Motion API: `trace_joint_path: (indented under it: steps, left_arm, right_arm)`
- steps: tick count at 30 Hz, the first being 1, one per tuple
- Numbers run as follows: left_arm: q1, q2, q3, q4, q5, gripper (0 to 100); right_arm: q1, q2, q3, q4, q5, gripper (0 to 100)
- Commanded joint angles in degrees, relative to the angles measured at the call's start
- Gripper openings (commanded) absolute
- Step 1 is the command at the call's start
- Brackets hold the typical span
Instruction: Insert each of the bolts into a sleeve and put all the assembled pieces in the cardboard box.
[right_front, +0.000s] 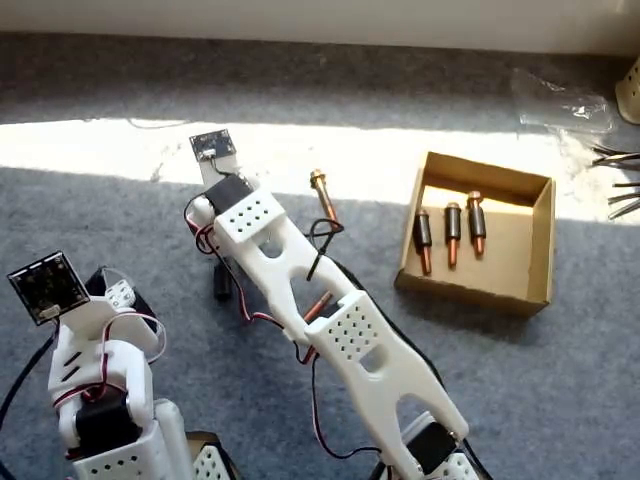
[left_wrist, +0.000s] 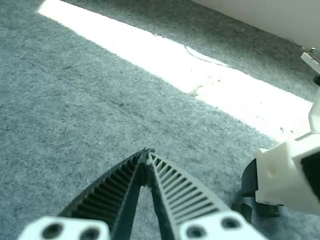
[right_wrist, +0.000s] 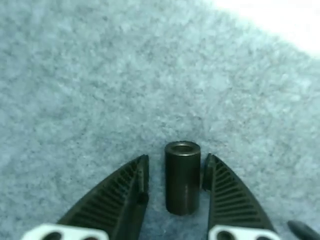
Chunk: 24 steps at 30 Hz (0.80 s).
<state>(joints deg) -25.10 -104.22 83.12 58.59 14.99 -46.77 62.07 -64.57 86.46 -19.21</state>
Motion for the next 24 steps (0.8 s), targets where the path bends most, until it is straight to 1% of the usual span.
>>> trace_joint_path:
  steps: [1,4,7,11,14,20,24]
  left_arm:
    - [-0.48,-0.31,-0.22,-1.41,-1.23,1]
    - [-0.48,-0.31,-0.22,-1.41,-1.23,1]
    - [-0.48,-0.31,-0.22,-1.41,-1.23,1]
    - [-0.48,-0.31,-0.22,-1.41,-1.23,1]
    - [-0.48,-0.31,-0.13,-1.41,-1.23,1]
    - [-0.40,-0.31,1.98,-4.48,-1.23,1]
    - [-0.40,-0.31,3.56,-7.21,-1.23,1]
  right_arm:
    - [-0.13,-0.40,-1.63,0.66,-0.35,14.2]
    - [0.48,-0.40,-1.63,0.57,-0.35,5.7]
    - [1.01,-0.48,-1.63,0.57,-0.53,1.0]
    - [1.10,-1.01,-2.24,1.10,-0.26,0.4]
    - [1.27,-2.07,-5.93,3.91,-0.09,0.4]
    - [1.71,-4.18,-19.65,11.38,9.32,0.4]
    - [1.98,-4.44,-31.43,14.46,16.18,0.4]
